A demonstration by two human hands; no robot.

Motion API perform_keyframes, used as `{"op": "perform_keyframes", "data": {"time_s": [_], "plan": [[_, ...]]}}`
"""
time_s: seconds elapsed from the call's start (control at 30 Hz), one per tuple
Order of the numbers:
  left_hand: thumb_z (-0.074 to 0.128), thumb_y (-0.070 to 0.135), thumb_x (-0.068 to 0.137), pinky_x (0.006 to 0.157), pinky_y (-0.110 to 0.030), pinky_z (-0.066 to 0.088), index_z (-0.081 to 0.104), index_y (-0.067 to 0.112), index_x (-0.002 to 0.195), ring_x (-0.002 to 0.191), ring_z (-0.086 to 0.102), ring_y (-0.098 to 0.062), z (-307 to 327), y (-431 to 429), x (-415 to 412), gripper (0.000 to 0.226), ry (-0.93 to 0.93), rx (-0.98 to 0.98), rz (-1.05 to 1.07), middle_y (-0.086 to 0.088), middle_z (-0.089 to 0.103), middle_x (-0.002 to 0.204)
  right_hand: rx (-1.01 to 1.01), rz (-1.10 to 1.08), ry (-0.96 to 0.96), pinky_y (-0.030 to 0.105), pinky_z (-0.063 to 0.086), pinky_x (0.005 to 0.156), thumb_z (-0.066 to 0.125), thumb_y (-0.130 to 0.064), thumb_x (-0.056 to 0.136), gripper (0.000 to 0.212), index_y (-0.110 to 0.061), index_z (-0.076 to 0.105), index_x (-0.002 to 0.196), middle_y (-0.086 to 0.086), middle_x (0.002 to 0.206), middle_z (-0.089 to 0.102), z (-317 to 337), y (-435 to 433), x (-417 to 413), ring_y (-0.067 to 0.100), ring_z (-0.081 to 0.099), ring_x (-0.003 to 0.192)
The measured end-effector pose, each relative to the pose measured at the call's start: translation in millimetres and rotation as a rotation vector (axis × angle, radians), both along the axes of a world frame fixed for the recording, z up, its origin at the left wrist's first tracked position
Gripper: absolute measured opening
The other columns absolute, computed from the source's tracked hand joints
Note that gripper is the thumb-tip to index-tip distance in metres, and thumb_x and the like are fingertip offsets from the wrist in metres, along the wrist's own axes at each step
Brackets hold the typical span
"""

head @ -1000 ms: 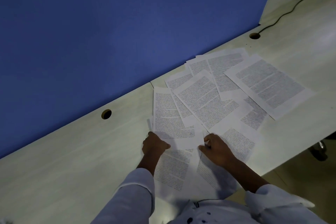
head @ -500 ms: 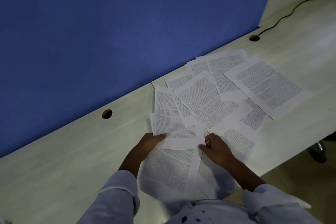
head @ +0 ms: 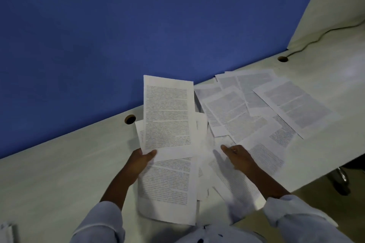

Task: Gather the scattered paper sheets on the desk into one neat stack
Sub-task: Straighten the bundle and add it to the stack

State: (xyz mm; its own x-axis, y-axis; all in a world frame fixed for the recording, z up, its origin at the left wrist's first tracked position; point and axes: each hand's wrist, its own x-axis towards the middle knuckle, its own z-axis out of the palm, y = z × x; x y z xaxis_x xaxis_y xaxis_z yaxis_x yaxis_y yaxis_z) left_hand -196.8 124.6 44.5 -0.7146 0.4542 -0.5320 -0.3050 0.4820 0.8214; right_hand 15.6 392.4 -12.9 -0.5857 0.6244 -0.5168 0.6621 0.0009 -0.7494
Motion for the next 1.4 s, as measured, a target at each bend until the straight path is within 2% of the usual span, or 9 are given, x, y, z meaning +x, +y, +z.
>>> {"op": "perform_keyframes", "data": {"time_s": [0.13, 0.27, 0.67, 0.8, 0.93, 1.03, 1.13, 1.27, 1.4], "plan": [[0.062, 0.009, 0.091, 0.095, -0.035, 0.052, 0.061, 0.016, 0.124, 0.106, 0.066, -0.017, 20.2, -35.8, 5.7, 0.034, -0.051, 0.121, -0.019, -0.001, 0.069, 0.119, -0.444, -0.010, 0.227, 0.036, 0.056, 0.085, 0.064, -0.061, 0.077, 0.057, -0.017, 0.063, 0.112, 0.002, 0.108, 0.070, 35.8, -38.5, -30.4, 0.022, 0.067, 0.101], [0.066, -0.005, 0.084, 0.081, -0.023, 0.057, 0.066, 0.018, 0.114, 0.103, 0.069, -0.017, 30.7, -54.4, 14.4, 0.038, -0.094, 0.220, -0.052, 0.001, 0.074, 0.110, -0.719, 0.059, 0.543, 0.039, 0.048, 0.100, 0.064, -0.031, 0.091, 0.043, -0.016, 0.059, 0.130, 0.006, 0.127, 0.066, 69.5, -75.9, -62.1, 0.023, 0.063, 0.117], [0.073, 0.010, 0.084, 0.087, -0.023, 0.054, 0.068, 0.021, 0.113, 0.101, 0.070, -0.014, 24.0, -86.9, 24.9, 0.032, -0.094, 0.206, 0.011, 0.001, 0.073, 0.113, -0.344, 0.316, 0.428, 0.029, 0.054, 0.091, 0.081, -0.031, 0.076, 0.043, -0.028, 0.067, 0.117, -0.007, 0.113, 0.072, 74.9, -135.1, -92.3, 0.011, 0.067, 0.107], [0.072, 0.016, 0.085, 0.089, -0.024, 0.051, 0.063, 0.024, 0.118, 0.108, 0.065, -0.017, 28.1, -85.9, 10.2, 0.035, 0.077, 0.215, 0.218, 0.001, 0.068, 0.118, -0.260, 0.175, 0.489, 0.014, 0.054, 0.077, 0.078, -0.024, 0.080, 0.032, -0.026, 0.070, 0.111, -0.011, 0.104, 0.074, 83.2, -138.2, -104.3, 0.004, 0.069, 0.097], [0.071, 0.016, 0.087, 0.098, -0.030, 0.047, 0.059, 0.019, 0.127, 0.107, 0.063, -0.012, 67.5, -82.4, -13.5, 0.042, 0.216, 0.348, 0.341, 0.006, 0.067, 0.114, -0.115, 0.048, 0.434, 0.028, 0.052, 0.078, 0.075, -0.037, 0.082, 0.020, -0.017, 0.072, 0.087, 0.003, 0.092, 0.075, 92.3, -128.3, -108.0, 0.016, 0.069, 0.087], [0.069, 0.013, 0.088, 0.096, -0.025, 0.044, 0.058, 0.024, 0.124, 0.105, 0.060, -0.001, 104.1, -77.4, -25.8, 0.040, 0.318, 0.493, 0.399, 0.013, 0.064, 0.115, -0.073, -0.090, 0.453, 0.029, 0.053, 0.080, 0.074, -0.039, 0.081, 0.027, -0.022, 0.063, 0.099, -0.005, 0.100, 0.067, 91.9, -127.3, -109.8, 0.009, 0.063, 0.090], [0.070, 0.012, 0.086, 0.097, -0.030, 0.047, 0.062, 0.029, 0.119, 0.111, 0.063, -0.011, 130.5, -70.2, -30.8, 0.038, 0.321, 0.639, 0.453, 0.010, 0.068, 0.118, -0.322, -0.222, 0.486, 0.034, 0.057, 0.078, 0.075, -0.069, 0.062, 0.088, -0.018, 0.052, 0.130, 0.001, 0.121, 0.063, 83.5, -130.0, -112.5, 0.018, 0.064, 0.105], [0.073, 0.017, 0.077, 0.095, -0.035, 0.050, 0.059, 0.017, 0.130, 0.111, 0.066, -0.017, 150.2, -60.5, -21.1, 0.054, 0.238, 0.796, 0.480, 0.000, 0.069, 0.121, -0.810, -0.273, 0.631, 0.051, 0.050, 0.098, 0.053, -0.078, 0.071, 0.083, -0.027, 0.050, 0.137, 0.008, 0.132, 0.060, 87.3, -146.4, -117.8, 0.030, 0.060, 0.118], [0.076, 0.021, 0.073, 0.097, -0.042, 0.050, 0.065, 0.024, 0.115, 0.109, 0.067, -0.021, 139.4, -57.7, -11.6, 0.044, 0.150, 0.747, 0.419, 0.000, 0.072, 0.115, -0.928, -0.359, 0.732, 0.052, 0.044, 0.104, 0.045, -0.074, 0.082, 0.078, -0.025, 0.044, 0.142, 0.006, 0.134, 0.059, 105.6, -147.2, -122.8, 0.027, 0.060, 0.117]]}}
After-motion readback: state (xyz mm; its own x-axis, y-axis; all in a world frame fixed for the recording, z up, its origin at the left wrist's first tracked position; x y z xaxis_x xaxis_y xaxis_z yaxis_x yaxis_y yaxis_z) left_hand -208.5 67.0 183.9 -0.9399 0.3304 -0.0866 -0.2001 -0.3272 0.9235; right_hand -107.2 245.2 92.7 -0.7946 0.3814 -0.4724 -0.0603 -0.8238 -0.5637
